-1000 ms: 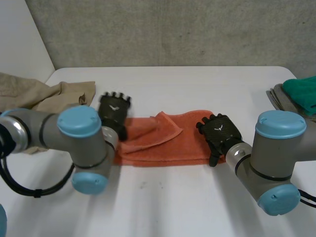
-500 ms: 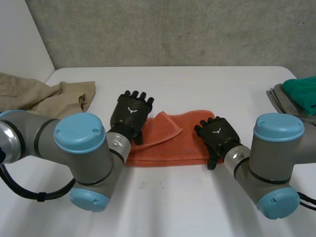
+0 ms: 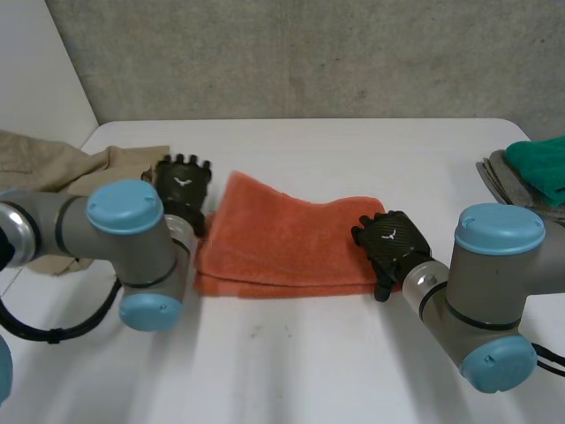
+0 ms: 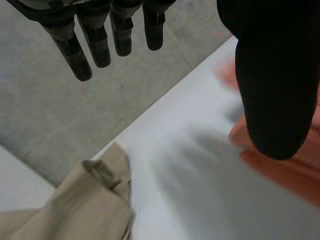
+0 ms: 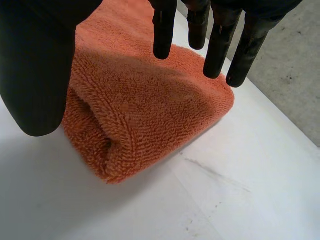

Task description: Fold the laundry.

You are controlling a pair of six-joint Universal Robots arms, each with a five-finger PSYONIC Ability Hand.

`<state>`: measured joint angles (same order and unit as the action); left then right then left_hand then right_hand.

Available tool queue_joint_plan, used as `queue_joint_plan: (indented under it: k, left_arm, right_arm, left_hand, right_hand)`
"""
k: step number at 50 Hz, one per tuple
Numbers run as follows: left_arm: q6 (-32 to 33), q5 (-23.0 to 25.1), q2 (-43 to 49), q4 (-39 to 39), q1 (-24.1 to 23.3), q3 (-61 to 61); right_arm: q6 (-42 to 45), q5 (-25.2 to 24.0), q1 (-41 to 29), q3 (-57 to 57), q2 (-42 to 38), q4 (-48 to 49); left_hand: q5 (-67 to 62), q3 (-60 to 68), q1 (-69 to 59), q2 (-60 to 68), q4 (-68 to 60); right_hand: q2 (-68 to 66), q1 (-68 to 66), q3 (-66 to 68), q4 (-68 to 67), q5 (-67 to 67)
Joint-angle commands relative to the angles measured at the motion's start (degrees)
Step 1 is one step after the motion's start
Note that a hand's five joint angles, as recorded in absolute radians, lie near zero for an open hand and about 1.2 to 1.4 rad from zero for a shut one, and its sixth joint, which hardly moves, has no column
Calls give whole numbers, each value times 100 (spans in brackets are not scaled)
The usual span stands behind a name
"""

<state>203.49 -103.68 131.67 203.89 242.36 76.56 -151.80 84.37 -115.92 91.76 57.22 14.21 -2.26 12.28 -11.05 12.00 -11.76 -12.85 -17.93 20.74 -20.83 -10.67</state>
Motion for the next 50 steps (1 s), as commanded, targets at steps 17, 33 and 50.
queue_joint_plan:
  k: [17, 33, 50]
  left_arm:
    - [-29, 6, -791, -139, -400, 904]
    - [-46, 129, -2225, -218, -356, 2109]
    - [-64, 129, -2295, -209, -338, 2065]
  right_arm:
    - [519, 150, 262, 193, 35, 284]
    - [2804, 361, 721, -8, 931, -650]
    - [2832, -1748, -1714, -237, -114, 618]
  left_hand:
    - [36, -38, -85, -10, -14]
    - [103, -105, -17, -77, 53]
    - [103, -105, -17, -77, 53]
  right_hand:
    - [-6715, -6207, 5926, -5917, -5933]
    - [-6715, -6207, 5926, -5917, -5933]
    - [-6715, -6207, 5926, -5917, -5933]
